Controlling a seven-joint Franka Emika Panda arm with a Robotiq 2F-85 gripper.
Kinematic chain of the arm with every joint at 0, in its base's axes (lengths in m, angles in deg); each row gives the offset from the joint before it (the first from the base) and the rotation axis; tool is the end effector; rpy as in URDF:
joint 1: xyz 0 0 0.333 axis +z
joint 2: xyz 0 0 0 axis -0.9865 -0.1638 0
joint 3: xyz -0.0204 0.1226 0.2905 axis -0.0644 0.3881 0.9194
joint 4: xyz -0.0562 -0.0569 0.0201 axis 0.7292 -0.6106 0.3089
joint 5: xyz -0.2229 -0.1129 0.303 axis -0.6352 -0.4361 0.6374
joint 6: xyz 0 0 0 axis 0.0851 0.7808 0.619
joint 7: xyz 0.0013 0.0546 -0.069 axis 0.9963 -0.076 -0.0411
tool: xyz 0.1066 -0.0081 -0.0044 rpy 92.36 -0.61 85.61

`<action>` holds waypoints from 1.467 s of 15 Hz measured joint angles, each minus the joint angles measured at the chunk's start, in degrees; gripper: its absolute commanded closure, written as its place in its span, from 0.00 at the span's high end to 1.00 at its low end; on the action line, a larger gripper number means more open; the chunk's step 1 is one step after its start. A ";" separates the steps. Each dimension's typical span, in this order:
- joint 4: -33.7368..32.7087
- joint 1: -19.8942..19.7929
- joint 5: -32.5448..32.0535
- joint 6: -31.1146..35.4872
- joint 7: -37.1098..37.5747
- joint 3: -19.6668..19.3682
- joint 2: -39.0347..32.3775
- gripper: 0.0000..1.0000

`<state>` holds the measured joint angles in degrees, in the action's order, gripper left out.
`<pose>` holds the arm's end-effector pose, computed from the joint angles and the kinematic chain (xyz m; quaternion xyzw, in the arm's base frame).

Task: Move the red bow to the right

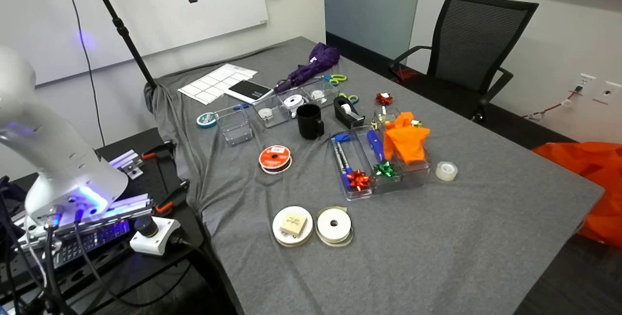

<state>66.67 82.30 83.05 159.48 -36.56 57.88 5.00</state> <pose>0.4116 0.0709 0.5596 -0.9941 0.0867 -0.0536 0.0365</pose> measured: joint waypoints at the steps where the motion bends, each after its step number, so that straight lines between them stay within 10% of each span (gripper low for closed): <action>1: 0.00 0.00 0.00 0.00 0.00 0.00 0.00 1.00; 10: 0.09 -1.97 -4.43 6.05 -0.13 -2.36 -3.54 1.00; 22: -4.17 -8.78 -14.17 26.78 -0.04 -11.48 -28.29 1.00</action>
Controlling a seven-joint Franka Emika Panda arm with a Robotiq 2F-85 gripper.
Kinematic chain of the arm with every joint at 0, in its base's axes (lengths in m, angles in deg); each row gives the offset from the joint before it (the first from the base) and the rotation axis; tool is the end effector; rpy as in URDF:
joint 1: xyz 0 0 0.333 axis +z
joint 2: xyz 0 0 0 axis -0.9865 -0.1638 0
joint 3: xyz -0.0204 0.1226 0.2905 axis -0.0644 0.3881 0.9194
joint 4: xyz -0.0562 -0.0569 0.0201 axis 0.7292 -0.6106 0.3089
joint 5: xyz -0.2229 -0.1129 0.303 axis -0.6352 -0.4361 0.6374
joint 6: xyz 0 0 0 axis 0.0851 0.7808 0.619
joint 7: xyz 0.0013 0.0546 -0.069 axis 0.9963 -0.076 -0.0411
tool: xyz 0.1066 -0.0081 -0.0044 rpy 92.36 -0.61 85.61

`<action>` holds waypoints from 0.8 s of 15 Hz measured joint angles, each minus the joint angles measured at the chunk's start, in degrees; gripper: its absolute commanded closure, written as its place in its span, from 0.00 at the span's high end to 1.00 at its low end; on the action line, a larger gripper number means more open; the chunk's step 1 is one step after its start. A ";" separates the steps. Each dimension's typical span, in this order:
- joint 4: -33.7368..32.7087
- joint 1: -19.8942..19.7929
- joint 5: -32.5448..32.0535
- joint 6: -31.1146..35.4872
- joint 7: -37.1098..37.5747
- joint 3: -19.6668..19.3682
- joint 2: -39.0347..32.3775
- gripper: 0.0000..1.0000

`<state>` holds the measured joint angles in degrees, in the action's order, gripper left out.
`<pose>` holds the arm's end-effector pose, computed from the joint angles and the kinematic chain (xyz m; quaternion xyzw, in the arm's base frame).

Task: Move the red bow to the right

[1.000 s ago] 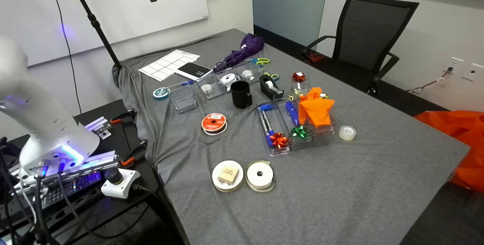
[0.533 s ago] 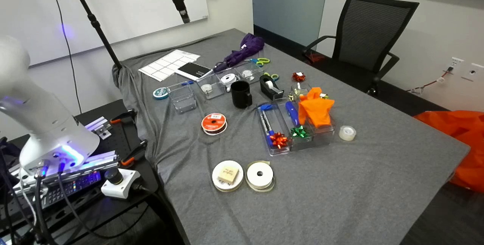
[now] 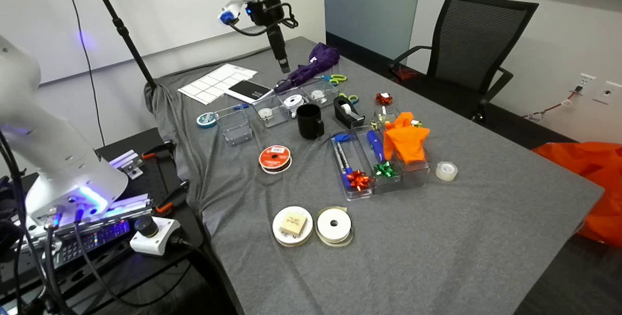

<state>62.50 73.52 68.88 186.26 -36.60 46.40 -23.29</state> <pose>0.5355 -0.1196 0.4031 0.9754 -0.1966 0.0852 0.0522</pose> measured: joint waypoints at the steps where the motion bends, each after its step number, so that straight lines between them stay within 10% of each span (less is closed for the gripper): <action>1: -1.14 -0.17 -0.06 0.06 0.04 -0.68 -1.83 1.00; 12: -5.86 -0.34 -0.04 0.00 0.12 -2.64 -7.97 1.00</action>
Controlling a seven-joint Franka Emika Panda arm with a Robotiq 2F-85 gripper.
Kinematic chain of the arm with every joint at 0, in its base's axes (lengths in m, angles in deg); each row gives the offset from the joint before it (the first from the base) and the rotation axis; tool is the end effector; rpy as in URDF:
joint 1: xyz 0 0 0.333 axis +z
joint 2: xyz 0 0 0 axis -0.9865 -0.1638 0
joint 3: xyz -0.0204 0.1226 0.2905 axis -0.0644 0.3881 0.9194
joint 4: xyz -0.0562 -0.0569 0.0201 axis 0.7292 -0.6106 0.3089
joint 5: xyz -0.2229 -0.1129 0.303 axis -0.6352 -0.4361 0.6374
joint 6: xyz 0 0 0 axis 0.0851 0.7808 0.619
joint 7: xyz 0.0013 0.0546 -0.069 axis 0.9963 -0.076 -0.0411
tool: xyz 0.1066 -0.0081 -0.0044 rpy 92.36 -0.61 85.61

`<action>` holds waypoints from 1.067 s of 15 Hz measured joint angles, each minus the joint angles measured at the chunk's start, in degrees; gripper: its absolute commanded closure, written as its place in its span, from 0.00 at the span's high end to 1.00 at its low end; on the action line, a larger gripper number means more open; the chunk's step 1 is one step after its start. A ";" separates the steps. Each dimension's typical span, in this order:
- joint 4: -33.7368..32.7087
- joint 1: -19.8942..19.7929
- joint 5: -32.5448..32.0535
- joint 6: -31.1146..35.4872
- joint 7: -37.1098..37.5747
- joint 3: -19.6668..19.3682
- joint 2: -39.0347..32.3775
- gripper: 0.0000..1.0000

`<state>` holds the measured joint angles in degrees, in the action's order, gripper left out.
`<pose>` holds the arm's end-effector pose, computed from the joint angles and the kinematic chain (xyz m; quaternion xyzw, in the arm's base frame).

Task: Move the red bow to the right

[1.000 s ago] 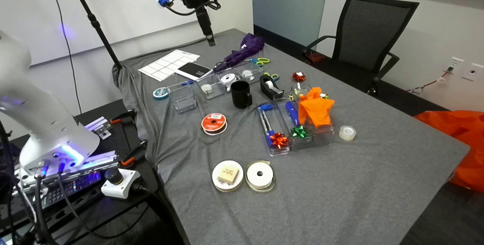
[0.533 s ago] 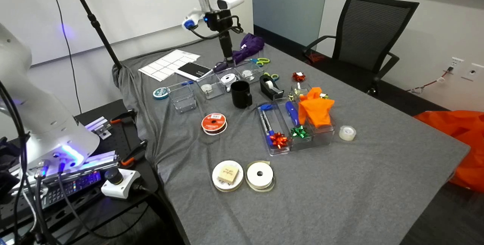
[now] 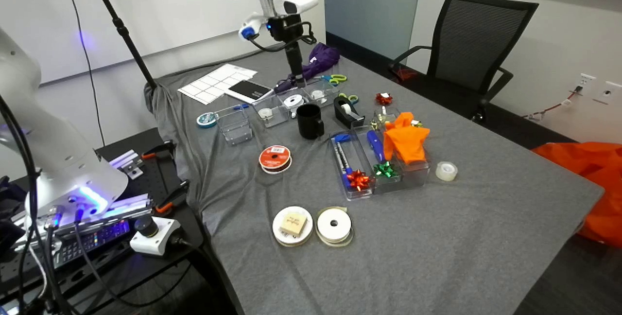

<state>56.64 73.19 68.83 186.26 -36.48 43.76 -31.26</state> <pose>0.5614 -0.1546 0.3724 0.9711 -0.2206 0.0658 0.0635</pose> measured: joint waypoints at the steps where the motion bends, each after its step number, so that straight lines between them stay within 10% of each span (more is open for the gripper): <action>1: 0.00 -0.01 0.20 0.12 -0.06 -0.07 -0.11 1.00; 16: -14.37 -3.33 -0.23 11.45 -3.07 -8.77 -25.83 1.00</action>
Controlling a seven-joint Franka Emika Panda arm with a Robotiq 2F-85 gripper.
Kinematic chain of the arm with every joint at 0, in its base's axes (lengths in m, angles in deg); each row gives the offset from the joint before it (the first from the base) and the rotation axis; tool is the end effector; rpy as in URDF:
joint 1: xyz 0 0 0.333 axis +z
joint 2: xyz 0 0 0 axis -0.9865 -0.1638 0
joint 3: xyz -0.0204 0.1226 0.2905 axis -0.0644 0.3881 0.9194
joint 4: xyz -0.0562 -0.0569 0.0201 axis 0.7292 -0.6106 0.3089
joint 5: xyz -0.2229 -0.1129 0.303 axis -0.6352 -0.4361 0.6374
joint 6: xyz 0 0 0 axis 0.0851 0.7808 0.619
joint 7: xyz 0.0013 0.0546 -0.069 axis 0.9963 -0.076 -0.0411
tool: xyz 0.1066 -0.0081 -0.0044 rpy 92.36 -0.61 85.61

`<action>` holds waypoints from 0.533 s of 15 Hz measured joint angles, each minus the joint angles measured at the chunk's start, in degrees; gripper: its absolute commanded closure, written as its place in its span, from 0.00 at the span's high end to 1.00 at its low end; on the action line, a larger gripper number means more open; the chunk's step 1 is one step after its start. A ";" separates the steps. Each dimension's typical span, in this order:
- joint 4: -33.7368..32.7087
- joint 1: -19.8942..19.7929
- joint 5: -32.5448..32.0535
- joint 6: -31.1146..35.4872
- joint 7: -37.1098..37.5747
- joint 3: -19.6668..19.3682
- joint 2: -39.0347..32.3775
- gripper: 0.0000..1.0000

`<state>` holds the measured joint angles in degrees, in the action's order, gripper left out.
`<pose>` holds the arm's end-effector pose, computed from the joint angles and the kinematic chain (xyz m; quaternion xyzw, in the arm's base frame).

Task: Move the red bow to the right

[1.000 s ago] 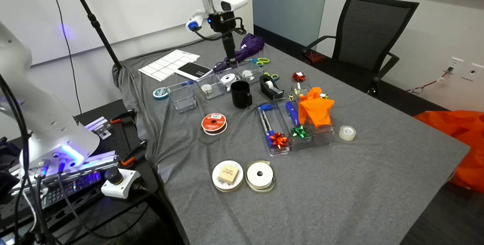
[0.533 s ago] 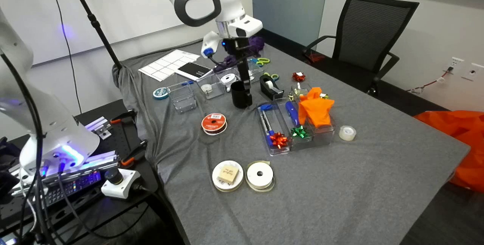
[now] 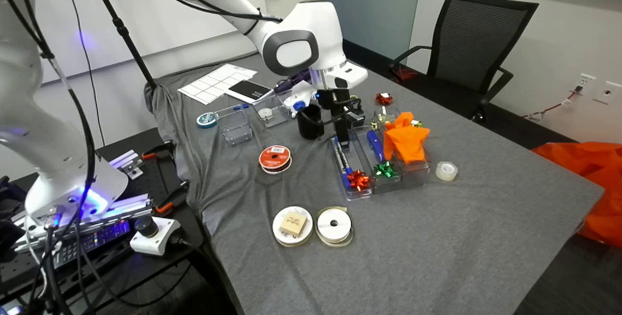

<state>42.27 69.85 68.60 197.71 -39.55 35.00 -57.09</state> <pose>0.5957 -0.2900 0.2332 0.9558 -0.2567 0.0567 0.1320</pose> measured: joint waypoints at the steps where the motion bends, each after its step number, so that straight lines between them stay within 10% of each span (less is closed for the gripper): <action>1: -1.68 0.00 -0.06 0.01 0.34 -0.48 -2.05 1.00; 8: -11.91 -0.28 0.10 0.06 0.59 -1.44 -14.10 1.00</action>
<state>30.36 69.57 68.70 197.78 -38.97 33.55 -71.19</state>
